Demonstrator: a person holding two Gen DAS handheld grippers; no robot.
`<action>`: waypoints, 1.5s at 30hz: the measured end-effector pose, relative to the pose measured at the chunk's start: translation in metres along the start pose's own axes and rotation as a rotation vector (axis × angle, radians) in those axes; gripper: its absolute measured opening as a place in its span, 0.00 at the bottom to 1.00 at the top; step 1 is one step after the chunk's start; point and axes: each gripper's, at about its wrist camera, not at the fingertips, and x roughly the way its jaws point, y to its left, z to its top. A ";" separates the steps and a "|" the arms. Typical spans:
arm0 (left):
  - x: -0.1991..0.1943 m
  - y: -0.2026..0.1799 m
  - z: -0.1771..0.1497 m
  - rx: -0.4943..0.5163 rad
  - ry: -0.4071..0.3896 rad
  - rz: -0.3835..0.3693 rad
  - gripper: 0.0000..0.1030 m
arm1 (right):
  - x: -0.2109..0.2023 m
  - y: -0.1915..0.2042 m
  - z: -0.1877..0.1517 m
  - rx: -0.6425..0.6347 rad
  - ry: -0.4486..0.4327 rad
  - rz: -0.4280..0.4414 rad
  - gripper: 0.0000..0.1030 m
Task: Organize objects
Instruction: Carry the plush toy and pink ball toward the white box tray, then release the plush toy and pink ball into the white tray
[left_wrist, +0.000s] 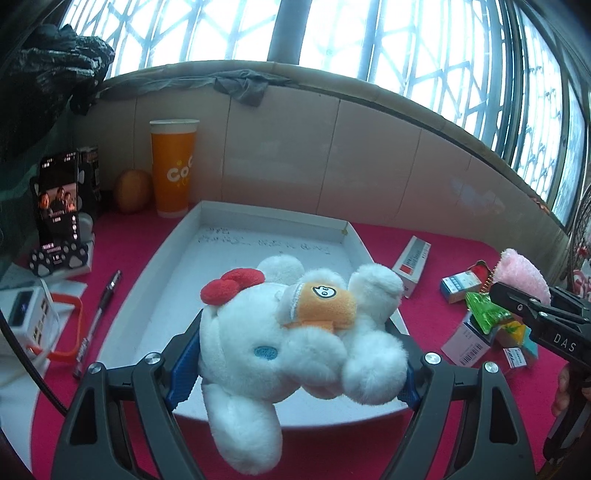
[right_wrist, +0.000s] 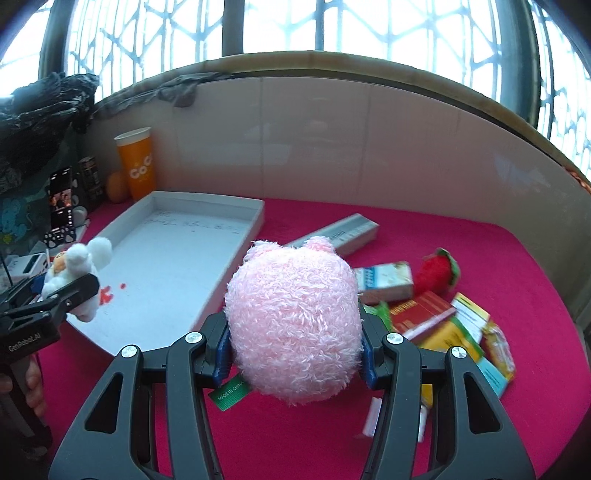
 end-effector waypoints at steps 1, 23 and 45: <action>0.001 0.001 0.003 0.001 0.002 0.003 0.82 | 0.001 0.003 0.002 -0.006 0.000 0.008 0.51; 0.064 0.030 0.059 0.027 0.124 0.084 0.82 | 0.073 0.073 0.064 -0.013 0.068 0.169 0.52; 0.090 0.070 0.066 -0.143 0.113 0.202 1.00 | 0.123 0.089 0.065 0.041 0.084 0.114 0.90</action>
